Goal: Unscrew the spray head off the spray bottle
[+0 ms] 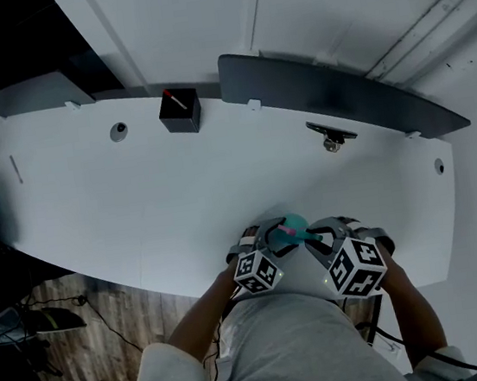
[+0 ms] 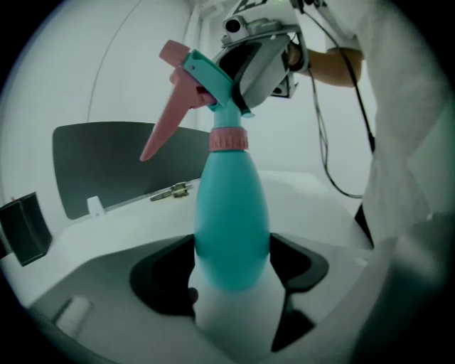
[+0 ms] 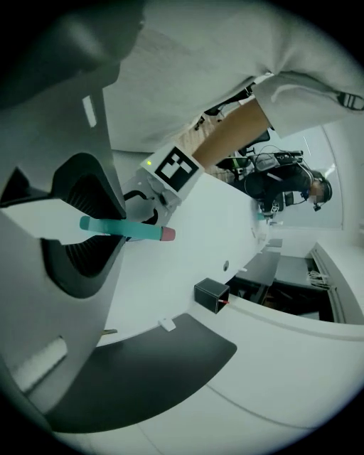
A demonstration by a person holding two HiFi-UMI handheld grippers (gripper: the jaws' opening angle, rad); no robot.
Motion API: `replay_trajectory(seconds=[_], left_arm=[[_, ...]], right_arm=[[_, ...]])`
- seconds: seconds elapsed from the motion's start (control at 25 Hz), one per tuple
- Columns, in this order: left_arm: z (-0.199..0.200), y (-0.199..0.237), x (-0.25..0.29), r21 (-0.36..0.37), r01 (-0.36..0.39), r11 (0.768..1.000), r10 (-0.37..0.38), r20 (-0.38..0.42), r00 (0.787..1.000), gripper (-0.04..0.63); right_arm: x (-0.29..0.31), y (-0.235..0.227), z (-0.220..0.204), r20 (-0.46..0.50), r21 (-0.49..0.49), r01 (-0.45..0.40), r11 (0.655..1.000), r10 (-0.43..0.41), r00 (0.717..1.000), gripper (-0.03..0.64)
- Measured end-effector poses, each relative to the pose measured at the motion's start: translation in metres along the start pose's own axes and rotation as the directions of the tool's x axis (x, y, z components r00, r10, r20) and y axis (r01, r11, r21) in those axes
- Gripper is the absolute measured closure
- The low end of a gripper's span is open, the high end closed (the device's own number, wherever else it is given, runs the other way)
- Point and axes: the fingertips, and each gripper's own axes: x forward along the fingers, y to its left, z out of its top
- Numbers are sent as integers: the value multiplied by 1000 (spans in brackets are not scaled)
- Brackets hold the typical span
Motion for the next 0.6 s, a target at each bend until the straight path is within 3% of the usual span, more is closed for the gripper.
replay_trajectory(seconds=[0.12, 0.24, 0.36, 0.48, 0.6], left_arm=[[-1, -1, -2, 83, 138, 987, -139, -1, 990, 267], [2, 0, 0, 85, 156, 984, -156, -7, 988, 265], [2, 6, -6, -43, 78, 996, -77, 27, 997, 260], [10, 13, -22, -215, -63, 975, 80, 72, 994, 212], [11, 9, -23, -238, -204, 950, 215, 21, 976, 198]], right_arm=[[0, 2, 1, 0, -26, -5, 1000, 5, 1000, 541], [0, 0, 1, -13, -19, 2, 1000, -2, 1000, 541], [1, -1, 2, -14, 19, 7, 1000, -6, 1000, 541], [1, -5, 3, -19, 105, 24, 994, -22, 1000, 541], [2, -8, 4, -30, 199, 58, 978, -53, 998, 541]])
